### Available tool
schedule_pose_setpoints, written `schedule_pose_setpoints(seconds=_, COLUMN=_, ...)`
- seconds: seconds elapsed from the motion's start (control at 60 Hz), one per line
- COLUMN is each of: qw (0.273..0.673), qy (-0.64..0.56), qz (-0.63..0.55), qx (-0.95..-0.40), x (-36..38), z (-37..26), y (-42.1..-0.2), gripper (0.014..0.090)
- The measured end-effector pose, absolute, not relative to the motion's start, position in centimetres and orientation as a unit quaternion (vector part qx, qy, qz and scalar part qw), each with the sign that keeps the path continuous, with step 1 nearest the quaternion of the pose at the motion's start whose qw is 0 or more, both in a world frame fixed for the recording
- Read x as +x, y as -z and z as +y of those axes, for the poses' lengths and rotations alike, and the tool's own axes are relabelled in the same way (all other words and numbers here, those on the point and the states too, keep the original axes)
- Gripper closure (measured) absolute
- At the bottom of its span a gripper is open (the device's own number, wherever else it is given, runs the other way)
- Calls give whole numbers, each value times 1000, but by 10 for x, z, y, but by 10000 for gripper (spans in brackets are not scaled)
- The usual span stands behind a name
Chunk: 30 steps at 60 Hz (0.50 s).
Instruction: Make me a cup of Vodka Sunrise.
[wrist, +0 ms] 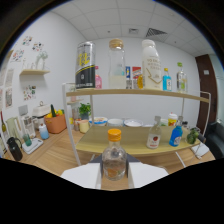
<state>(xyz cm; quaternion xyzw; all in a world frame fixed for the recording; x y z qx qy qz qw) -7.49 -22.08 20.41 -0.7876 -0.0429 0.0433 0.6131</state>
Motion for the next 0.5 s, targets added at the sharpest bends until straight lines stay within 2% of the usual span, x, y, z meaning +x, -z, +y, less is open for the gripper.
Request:
schedule_pose_setpoints(seconds=0.183, qw=588, qy=-52, qz=-42, qx=-806, x=-86, z=-248, y=-158, gripper=696)
schedule_pose_setpoints(seconds=0.5, qw=537, qy=-22, qz=-26, qx=-843, x=-80, z=-205, y=-65, gripper=698)
